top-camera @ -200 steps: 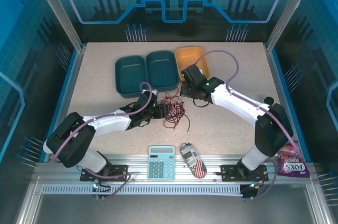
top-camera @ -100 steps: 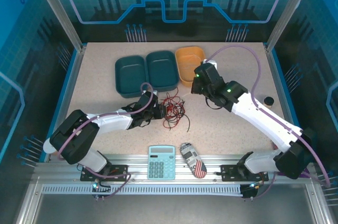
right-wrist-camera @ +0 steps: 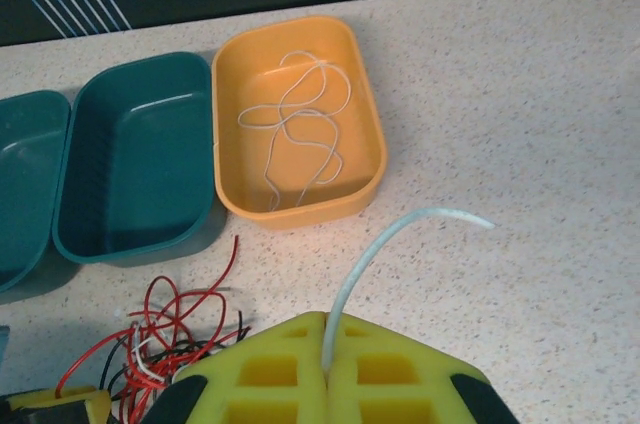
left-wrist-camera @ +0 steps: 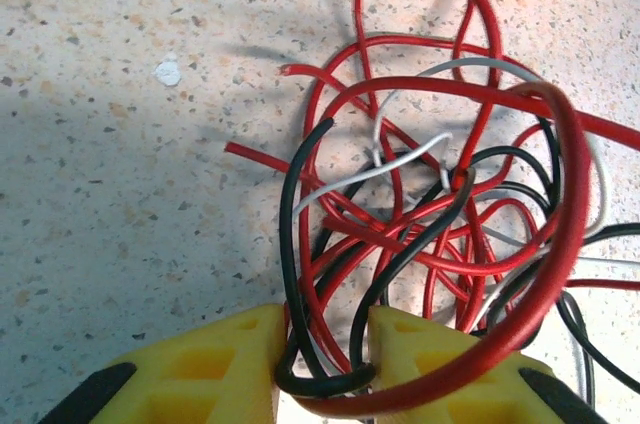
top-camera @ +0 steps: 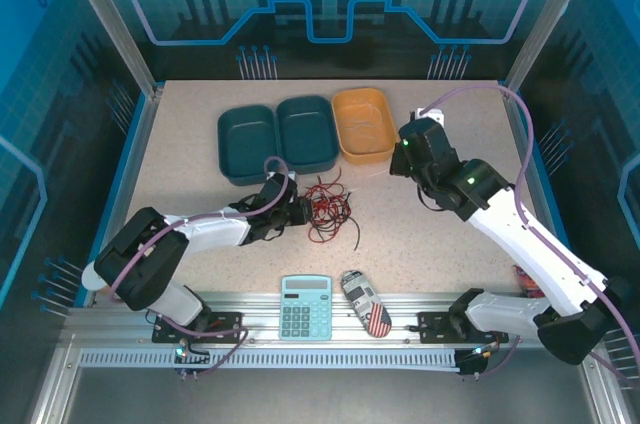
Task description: Untangle the cables
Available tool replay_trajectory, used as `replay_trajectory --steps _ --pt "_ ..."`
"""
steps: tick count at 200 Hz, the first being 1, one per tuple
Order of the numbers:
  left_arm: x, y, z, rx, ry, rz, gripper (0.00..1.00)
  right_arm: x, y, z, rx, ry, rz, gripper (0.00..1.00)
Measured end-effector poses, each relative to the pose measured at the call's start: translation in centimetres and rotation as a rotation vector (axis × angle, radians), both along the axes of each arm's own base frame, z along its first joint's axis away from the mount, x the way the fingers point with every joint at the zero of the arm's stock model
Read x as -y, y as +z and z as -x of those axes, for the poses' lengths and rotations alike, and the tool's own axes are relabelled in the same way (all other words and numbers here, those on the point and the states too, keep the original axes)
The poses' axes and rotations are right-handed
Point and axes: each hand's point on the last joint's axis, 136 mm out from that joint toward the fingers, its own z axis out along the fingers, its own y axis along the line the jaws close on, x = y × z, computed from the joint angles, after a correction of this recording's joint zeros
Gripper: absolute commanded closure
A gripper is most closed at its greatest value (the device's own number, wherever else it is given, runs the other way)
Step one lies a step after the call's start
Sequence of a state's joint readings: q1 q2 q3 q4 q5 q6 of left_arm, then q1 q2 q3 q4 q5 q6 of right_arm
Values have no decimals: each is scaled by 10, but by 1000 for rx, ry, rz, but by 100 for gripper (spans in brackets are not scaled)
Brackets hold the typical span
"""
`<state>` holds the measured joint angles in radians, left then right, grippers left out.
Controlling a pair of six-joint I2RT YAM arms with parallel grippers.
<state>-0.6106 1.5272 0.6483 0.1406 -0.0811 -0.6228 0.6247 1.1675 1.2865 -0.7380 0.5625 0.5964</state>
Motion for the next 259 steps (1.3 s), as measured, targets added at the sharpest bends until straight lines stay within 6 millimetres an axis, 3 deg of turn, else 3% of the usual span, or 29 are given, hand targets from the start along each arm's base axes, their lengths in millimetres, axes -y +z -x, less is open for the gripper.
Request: replay_trajectory --steps 66,159,215,259 --pt "-4 -2 -1 -7 30 17 72 6 67 1 126 34 -7 100" --pt "-12 -12 4 -28 45 8 73 17 124 13 228 71 28 100" --pt "-12 -12 5 -29 45 7 73 30 144 24 265 64 60 100" --pt "-13 -13 5 -29 45 7 76 43 183 37 341 54 64 100"
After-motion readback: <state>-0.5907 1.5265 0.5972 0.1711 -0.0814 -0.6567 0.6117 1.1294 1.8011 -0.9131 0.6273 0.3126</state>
